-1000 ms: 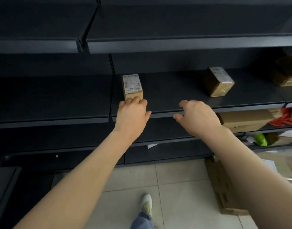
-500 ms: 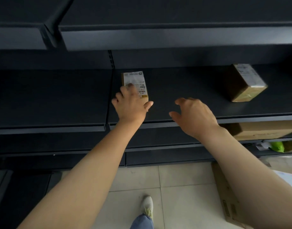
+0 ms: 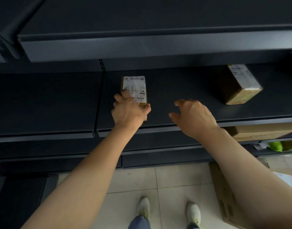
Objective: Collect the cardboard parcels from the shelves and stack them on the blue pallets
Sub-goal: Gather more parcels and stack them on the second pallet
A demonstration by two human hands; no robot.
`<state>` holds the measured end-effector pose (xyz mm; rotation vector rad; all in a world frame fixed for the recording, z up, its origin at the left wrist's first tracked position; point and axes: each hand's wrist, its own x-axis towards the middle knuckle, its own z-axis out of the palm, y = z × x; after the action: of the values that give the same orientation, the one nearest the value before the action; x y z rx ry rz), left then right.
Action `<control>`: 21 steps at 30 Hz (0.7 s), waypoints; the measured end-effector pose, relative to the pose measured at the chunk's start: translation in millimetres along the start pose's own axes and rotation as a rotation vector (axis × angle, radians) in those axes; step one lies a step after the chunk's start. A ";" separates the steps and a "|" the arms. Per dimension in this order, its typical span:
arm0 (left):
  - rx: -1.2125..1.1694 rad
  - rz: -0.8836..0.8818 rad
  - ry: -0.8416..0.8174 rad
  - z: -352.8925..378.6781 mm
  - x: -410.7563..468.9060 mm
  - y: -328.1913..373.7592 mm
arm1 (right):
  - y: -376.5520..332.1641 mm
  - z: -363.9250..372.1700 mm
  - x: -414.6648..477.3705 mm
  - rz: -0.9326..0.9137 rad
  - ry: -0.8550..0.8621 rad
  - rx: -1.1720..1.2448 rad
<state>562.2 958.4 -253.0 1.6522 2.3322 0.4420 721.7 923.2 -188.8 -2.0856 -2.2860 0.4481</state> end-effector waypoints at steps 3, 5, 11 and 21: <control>0.010 0.074 -0.004 -3.0 -20.1 26.5 | 23.2 -3.5 -0.5 0.028 -0.002 0.011; 0.005 0.111 0.016 -4.1 -32.9 50.1 | 45.5 -8.3 -1.5 0.056 0.013 0.023; -0.008 0.176 0.044 2.2 -64.1 125.8 | 130.8 -30.2 -1.1 0.145 0.053 0.024; 0.004 0.142 0.092 38.4 -81.2 211.2 | 228.9 -27.3 47.1 0.132 0.164 -0.034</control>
<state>786.6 951.4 -205.3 1.8444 2.2892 0.5530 944.8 990.5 -221.4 -2.2080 -2.0899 0.2322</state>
